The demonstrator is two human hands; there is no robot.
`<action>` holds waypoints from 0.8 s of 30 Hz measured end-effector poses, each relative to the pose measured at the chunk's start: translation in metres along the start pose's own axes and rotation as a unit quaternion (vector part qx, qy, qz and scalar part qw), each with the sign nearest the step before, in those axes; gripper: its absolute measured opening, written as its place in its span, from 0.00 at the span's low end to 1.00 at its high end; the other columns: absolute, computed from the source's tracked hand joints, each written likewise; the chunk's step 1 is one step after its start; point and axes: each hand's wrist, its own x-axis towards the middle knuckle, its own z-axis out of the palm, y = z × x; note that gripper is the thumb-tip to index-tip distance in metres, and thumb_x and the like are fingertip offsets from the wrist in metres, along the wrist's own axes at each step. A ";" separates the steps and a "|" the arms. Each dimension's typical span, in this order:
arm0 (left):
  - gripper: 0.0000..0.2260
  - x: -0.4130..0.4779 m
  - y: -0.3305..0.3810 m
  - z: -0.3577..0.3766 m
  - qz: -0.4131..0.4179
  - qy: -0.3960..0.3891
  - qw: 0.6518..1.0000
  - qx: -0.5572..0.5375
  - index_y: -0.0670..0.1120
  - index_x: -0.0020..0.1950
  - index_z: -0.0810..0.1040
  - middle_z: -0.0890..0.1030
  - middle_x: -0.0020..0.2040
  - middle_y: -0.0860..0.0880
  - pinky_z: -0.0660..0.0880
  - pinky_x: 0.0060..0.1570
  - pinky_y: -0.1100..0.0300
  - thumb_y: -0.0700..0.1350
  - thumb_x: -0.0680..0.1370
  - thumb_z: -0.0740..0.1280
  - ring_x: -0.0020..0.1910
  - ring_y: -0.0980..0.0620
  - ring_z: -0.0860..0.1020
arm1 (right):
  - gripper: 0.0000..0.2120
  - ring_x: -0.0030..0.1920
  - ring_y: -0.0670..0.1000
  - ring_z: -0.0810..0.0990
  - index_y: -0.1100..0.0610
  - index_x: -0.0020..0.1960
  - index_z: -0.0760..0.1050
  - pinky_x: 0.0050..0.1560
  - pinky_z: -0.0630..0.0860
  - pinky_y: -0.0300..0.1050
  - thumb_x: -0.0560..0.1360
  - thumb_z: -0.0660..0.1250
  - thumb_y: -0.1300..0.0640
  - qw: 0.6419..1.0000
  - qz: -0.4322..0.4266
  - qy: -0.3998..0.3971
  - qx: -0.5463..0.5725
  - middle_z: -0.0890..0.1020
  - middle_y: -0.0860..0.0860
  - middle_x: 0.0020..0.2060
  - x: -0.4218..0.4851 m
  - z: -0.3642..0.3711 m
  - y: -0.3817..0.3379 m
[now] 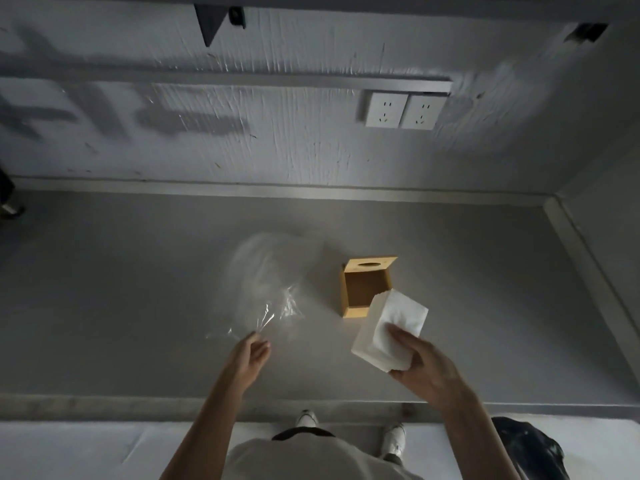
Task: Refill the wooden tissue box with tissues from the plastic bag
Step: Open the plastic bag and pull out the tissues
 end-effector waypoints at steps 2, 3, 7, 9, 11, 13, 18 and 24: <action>0.06 -0.009 0.000 0.000 -0.032 0.004 0.999 0.026 0.34 0.50 0.71 0.74 0.45 0.36 0.73 0.62 0.48 0.36 0.81 0.58 0.44 0.41 0.75 | 0.28 0.57 0.60 0.78 0.57 0.62 0.77 0.48 0.80 0.52 0.63 0.79 0.59 1.000 -0.002 -0.002 0.022 0.81 0.59 0.54 -0.005 -0.002 0.006; 0.05 -0.016 -0.003 0.002 -0.039 0.018 0.998 0.038 0.35 0.45 0.70 0.73 0.44 0.35 0.75 0.61 0.47 0.35 0.80 0.57 0.40 0.42 0.74 | 0.28 0.55 0.59 0.80 0.58 0.61 0.77 0.47 0.81 0.52 0.62 0.79 0.58 1.000 -0.005 -0.007 0.029 0.82 0.59 0.52 -0.006 -0.006 0.010; 0.19 -0.069 -0.039 0.036 0.107 -0.020 0.985 0.133 0.41 0.66 0.67 0.76 0.53 0.38 0.80 0.47 0.56 0.45 0.78 0.67 0.43 0.47 0.77 | 0.21 0.47 0.56 0.82 0.58 0.58 0.76 0.50 0.78 0.51 0.67 0.77 0.59 0.995 -0.049 -0.050 0.068 0.81 0.58 0.47 -0.017 -0.013 0.017; 0.44 -0.099 -0.065 0.063 0.140 -0.186 0.954 0.191 0.55 0.75 0.54 0.75 0.61 0.45 0.74 0.61 0.51 0.62 0.67 0.75 0.56 0.48 0.78 | 0.17 0.48 0.57 0.83 0.59 0.58 0.77 0.51 0.80 0.51 0.70 0.74 0.61 0.992 -0.068 -0.068 0.083 0.81 0.58 0.47 -0.023 -0.018 0.018; 0.48 -0.117 -0.092 0.088 0.158 -0.330 0.884 0.292 0.66 0.75 0.46 0.68 0.72 0.51 0.66 0.70 0.51 0.69 0.64 0.72 0.69 0.51 0.71 | 0.12 0.43 0.50 0.85 0.58 0.56 0.79 0.43 0.82 0.42 0.73 0.71 0.60 0.996 -0.084 -0.014 -0.005 0.84 0.54 0.44 -0.029 -0.025 0.021; 0.42 -0.124 -0.115 0.110 0.171 -0.392 0.840 0.334 0.72 0.73 0.45 0.63 0.77 0.52 0.63 0.74 0.48 0.66 0.69 0.69 0.75 0.51 0.65 | 0.11 0.35 0.33 0.81 0.51 0.60 0.78 0.35 0.74 0.24 0.79 0.64 0.54 0.974 -0.123 0.074 -0.174 0.80 0.40 0.40 -0.032 -0.040 0.024; 0.45 -0.132 -0.159 0.171 0.219 -0.380 0.843 0.310 0.74 0.71 0.48 0.70 0.70 0.60 0.73 0.67 0.48 0.58 0.67 0.77 0.71 0.54 0.70 | 0.15 0.40 0.39 0.84 0.64 0.60 0.73 0.40 0.77 0.27 0.79 0.64 0.55 0.969 -0.131 0.014 -0.208 0.84 0.51 0.39 -0.045 -0.080 -0.005; 0.53 -0.132 -0.186 0.220 0.279 -0.345 0.832 0.334 0.72 0.72 0.49 0.73 0.63 0.51 0.80 0.48 0.62 0.47 0.63 0.82 0.57 0.62 0.78 | 0.28 0.63 0.64 0.78 0.58 0.73 0.66 0.60 0.77 0.56 0.75 0.71 0.60 0.965 -0.176 -0.090 -0.170 0.74 0.66 0.65 -0.054 -0.155 -0.057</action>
